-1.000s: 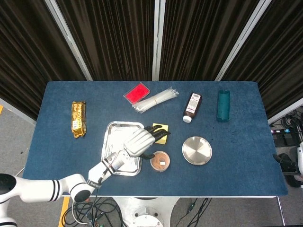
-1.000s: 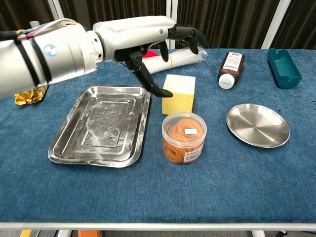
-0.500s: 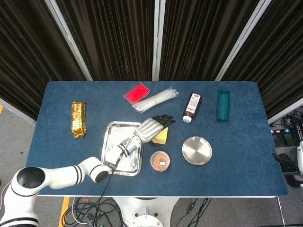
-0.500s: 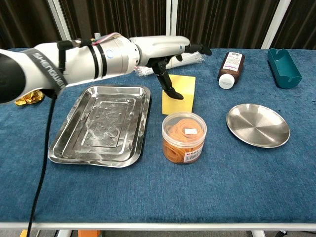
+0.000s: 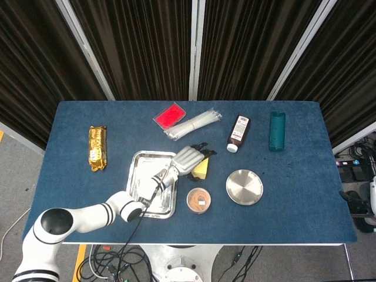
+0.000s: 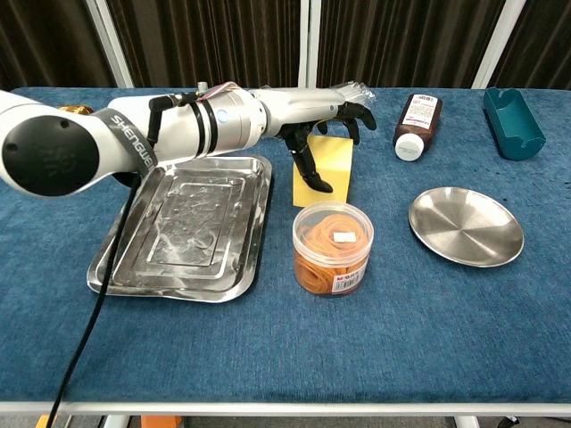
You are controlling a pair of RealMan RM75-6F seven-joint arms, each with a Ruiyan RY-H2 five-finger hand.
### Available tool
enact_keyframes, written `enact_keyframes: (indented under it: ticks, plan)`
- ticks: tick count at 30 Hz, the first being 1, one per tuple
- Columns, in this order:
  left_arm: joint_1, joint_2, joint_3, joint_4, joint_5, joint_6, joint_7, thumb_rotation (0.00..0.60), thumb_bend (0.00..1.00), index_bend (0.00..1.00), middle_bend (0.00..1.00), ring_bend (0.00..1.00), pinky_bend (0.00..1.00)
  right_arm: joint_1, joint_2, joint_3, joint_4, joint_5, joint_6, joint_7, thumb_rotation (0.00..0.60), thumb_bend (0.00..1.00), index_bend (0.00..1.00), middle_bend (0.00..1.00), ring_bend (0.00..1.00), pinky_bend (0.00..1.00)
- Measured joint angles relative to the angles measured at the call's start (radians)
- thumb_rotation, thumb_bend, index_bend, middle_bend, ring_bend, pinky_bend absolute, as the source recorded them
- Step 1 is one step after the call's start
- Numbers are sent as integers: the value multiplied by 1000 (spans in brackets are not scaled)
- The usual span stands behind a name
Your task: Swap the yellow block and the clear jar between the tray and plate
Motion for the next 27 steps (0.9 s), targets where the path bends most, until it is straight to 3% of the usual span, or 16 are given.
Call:
enact_keyframes:
  ticks: [5,12,21,27]
  plan:
    - [-3,-36,2,60,14,26,-17,600,203,242,335,204,408,-2,2,1,0,0,1,1,600,0,0,0,0,0]
    - [13,-23,1,36,31,91,-19,600,256,281,411,284,480,-2,3,1,-3,-2,0,-2,600,0,0,0,0,0]
    - [75,156,-3,-228,-2,146,91,600,255,278,411,285,488,5,8,4,-20,-6,-4,-18,600,0,0,0,0,0]
    - [180,311,48,-452,-76,214,245,600,255,277,411,285,483,9,8,4,-37,-10,-3,-35,600,0,0,0,0,0]
